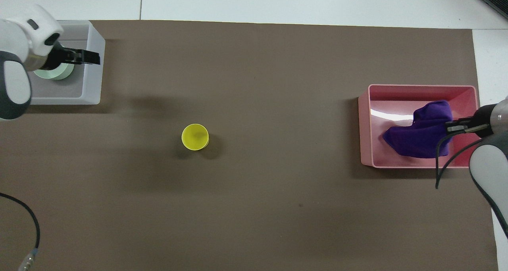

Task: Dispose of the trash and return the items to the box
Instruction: 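Reach and grasp the yellow cup with the left gripper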

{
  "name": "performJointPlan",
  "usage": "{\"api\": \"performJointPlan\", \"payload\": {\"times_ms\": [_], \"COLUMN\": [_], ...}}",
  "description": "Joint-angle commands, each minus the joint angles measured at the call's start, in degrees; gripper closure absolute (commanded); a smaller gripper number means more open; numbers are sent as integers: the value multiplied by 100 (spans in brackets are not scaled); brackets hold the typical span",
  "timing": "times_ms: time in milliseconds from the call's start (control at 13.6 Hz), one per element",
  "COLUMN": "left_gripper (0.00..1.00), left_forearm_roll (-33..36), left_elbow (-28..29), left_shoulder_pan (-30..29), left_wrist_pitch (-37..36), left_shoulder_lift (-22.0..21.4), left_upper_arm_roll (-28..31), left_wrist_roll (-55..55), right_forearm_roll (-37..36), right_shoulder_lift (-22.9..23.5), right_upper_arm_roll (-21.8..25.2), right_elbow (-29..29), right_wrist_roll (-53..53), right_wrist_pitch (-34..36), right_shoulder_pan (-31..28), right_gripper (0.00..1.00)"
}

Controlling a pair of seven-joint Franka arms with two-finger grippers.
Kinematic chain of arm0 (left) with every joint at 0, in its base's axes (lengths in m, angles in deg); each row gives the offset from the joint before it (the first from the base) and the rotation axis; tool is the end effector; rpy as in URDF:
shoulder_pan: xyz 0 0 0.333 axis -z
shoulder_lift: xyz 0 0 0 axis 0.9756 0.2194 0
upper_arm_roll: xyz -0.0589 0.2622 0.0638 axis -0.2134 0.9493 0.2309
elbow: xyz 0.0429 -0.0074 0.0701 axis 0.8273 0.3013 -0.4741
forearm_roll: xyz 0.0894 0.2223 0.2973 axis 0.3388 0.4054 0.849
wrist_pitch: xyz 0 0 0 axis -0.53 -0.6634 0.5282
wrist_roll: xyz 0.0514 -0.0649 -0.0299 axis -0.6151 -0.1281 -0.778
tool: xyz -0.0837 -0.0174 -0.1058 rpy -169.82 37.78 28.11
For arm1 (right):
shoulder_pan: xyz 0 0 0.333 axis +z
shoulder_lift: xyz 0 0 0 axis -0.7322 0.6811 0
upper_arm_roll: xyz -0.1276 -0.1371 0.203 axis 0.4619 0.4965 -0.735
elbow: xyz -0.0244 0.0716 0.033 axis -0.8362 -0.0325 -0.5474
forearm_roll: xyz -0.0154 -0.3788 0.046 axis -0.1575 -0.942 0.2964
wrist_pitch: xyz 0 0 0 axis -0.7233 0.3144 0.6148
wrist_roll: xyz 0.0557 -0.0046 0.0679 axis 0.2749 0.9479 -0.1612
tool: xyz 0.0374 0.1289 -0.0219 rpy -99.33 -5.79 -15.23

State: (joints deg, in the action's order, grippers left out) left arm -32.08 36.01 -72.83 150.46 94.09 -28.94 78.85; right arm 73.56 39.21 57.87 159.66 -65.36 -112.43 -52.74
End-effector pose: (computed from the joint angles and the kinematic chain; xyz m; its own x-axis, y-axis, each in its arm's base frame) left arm 0.6545 -0.0536 0.3936 0.9501 -0.1736 0.2593 -0.1893 -0.9812 0.0371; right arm 0.5340 -0.0932 0.4037 0.9756 0.1891 0.1118 0.1832 -0.9812 0.0604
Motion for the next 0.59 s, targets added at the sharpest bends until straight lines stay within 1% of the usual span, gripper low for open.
{"api": "performJointPlan", "payload": {"times_ms": [0,147,220,366,513], "left_gripper": [0,0,0,0,0], "left_forearm_roll": [102,102,102,102,102], "left_elbow": [1174,1852,2098,2529,2925], "left_shoulder_pan": [795,1192,1376,1763,1914], "left_wrist_pitch": [456,870,1037,1336,1556], "left_shoulder_lift": [-530,-767,-855,-987,-1119], "left_upper_arm_roll": [110,93,93,93,84], "left_wrist_roll": [19,1,-8,-34,-34], "right_forearm_roll": [42,287,315,315,350], "right_shoulder_lift": [216,401,437,690,788], "right_upper_arm_roll": [-78,-78,-78,-78,-78], "right_elbow": [346,434,512,540,540], "right_wrist_roll": [42,173,278,349,437], "right_wrist_pitch": [-586,-771,-885,-1088,-1220], "right_shoulder_pan": [-101,-84,-40,-48,-31], "right_gripper": [100,100,100,100,100]}}
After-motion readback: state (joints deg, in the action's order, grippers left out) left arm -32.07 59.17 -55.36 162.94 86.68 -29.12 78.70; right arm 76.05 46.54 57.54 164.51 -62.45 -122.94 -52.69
